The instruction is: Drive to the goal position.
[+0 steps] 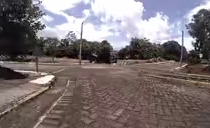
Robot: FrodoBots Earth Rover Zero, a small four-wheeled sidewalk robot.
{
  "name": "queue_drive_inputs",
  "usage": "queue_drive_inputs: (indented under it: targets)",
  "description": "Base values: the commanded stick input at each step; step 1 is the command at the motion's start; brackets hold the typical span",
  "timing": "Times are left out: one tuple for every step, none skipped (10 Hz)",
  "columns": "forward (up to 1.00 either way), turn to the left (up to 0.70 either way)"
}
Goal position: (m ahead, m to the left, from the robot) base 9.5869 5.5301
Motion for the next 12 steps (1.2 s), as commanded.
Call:
queue_drive_inputs:
  targets:
    - [1.0,0.0]
    - [1.0,0.0]
    - [1.0,0.0]
    - [1.0,0.0]
    - [1.0,0.0]
    - [1.0,0.0]
    - [1.0,0.0]
    - [1.0,0.0]
    - [1.0,0.0]
    - [1.0,0.0]
    - [1.0,0.0]
    - [1.0,0.0]
